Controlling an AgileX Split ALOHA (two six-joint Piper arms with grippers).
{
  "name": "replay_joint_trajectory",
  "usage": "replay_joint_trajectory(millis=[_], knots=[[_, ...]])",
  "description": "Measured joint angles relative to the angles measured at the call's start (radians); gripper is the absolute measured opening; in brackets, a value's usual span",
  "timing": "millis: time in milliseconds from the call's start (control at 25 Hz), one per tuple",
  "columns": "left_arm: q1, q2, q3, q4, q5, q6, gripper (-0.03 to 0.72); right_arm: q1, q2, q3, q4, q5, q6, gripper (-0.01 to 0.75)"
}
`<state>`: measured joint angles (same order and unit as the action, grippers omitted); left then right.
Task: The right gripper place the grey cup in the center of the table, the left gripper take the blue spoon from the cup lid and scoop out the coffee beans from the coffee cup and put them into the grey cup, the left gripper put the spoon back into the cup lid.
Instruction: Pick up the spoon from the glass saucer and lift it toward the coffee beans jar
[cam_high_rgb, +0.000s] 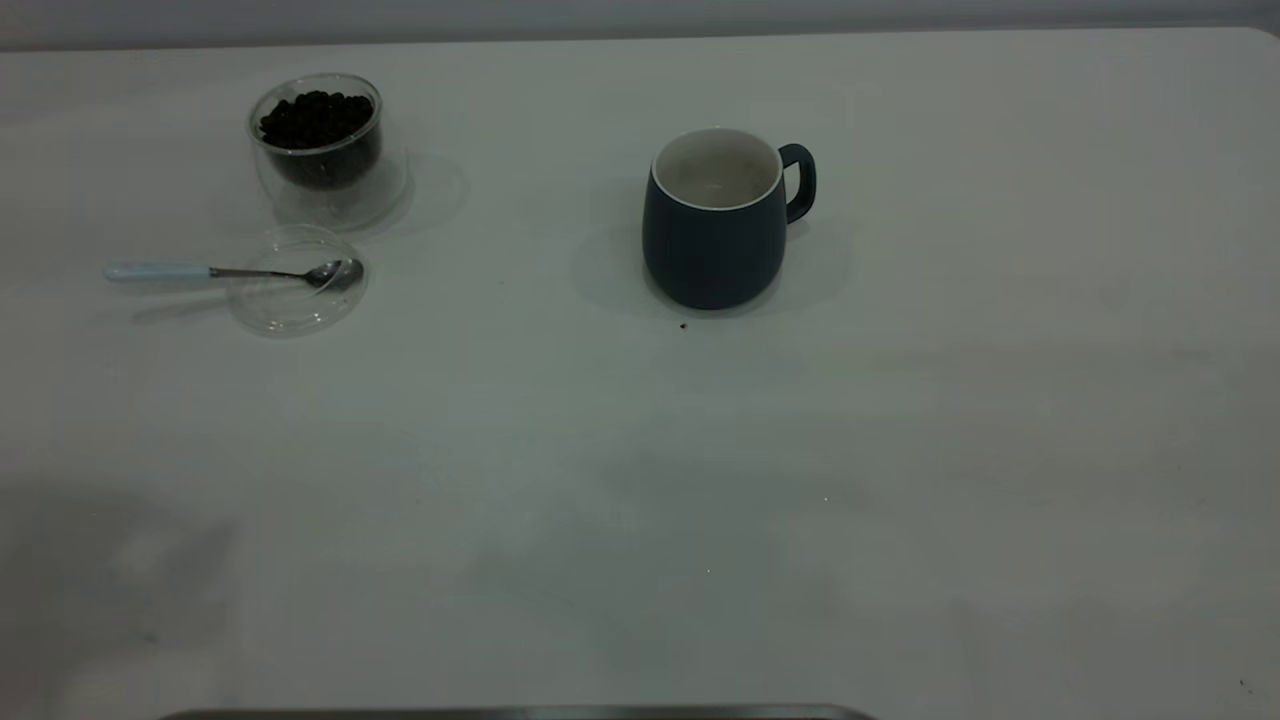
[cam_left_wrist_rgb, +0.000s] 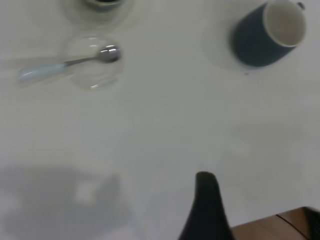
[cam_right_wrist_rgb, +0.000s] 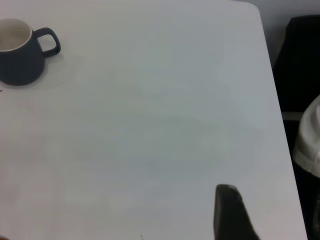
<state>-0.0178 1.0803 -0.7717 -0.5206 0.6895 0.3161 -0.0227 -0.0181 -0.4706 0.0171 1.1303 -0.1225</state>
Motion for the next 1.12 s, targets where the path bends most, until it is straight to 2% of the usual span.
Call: replay_joint_trajectory(millis=[240,320,520,800,920,1120], knots=[[0.000,0.374,-0.160,-0.191,-0.012,0.224,0.693,0.000,0.000,0.000,0.000,0.000,0.000,0.363],[0.018,0.469,-0.209,-0.237,0.018,0.275,0.706,0.000,0.000,0.000,0.000,0.000,0.000,0.363],[0.135,0.631,-0.296,-0.319,0.122,0.420,0.712,0.000,0.000,0.000,0.000,0.000,0.000,0.363],[0.372,0.739,-0.318,-0.465,0.229,0.644,0.712,0.000,0.000,0.000,0.000,0.000,0.000,0.363],[0.423,0.842,-0.355,-0.502,0.253,0.675,0.712,0.000,0.000,0.000,0.000,0.000,0.000,0.363],[0.466,1.044,-0.506,-0.464,0.361,0.647,0.712,0.000,0.000,0.000,0.000,0.000,0.000,0.363]])
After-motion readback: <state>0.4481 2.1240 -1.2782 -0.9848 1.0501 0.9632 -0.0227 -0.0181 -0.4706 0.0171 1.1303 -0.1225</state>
